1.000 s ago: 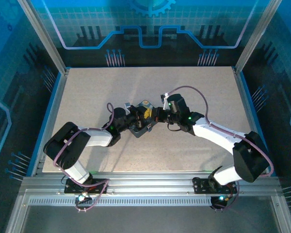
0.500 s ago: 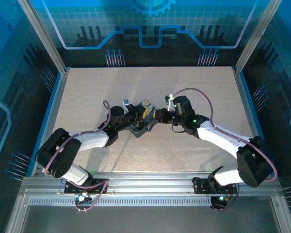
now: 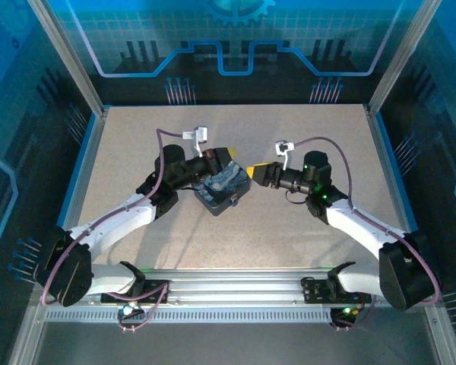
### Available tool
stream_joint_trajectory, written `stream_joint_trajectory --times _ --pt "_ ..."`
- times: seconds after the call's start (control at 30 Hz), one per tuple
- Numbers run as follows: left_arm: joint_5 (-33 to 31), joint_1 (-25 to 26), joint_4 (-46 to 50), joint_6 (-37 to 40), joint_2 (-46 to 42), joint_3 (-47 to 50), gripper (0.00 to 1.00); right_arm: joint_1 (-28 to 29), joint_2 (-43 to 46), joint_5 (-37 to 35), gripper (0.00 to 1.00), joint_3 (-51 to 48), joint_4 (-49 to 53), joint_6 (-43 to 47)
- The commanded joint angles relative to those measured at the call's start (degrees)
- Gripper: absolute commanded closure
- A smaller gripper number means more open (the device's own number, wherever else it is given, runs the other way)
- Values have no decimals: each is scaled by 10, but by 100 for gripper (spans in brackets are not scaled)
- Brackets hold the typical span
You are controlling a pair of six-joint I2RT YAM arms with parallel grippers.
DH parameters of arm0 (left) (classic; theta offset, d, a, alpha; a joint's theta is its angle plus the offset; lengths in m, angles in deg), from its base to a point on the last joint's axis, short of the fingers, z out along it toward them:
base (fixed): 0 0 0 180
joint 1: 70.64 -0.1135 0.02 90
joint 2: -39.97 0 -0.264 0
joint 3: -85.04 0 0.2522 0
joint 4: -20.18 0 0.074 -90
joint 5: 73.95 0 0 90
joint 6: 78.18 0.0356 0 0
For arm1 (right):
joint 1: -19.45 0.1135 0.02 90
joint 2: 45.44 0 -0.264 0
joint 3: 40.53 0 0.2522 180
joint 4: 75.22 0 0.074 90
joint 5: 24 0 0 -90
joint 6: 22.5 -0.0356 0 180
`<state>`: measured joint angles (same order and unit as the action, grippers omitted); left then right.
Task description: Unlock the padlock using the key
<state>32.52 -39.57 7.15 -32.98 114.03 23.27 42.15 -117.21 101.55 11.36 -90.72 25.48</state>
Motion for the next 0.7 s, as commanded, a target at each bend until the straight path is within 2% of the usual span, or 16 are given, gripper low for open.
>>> stream_joint_trajectory --times 0.0,0.27,0.67 --pt "59 -2 14 78 -8 -19 100 -3 -2 93 42 15 -92 -11" --pt "81 -2 -3 65 -1 -19 100 26 -31 101 42 38 -94 -3" --pt "89 -2 -11 60 7 -20 100 50 -84 99 51 74 -106 -15"
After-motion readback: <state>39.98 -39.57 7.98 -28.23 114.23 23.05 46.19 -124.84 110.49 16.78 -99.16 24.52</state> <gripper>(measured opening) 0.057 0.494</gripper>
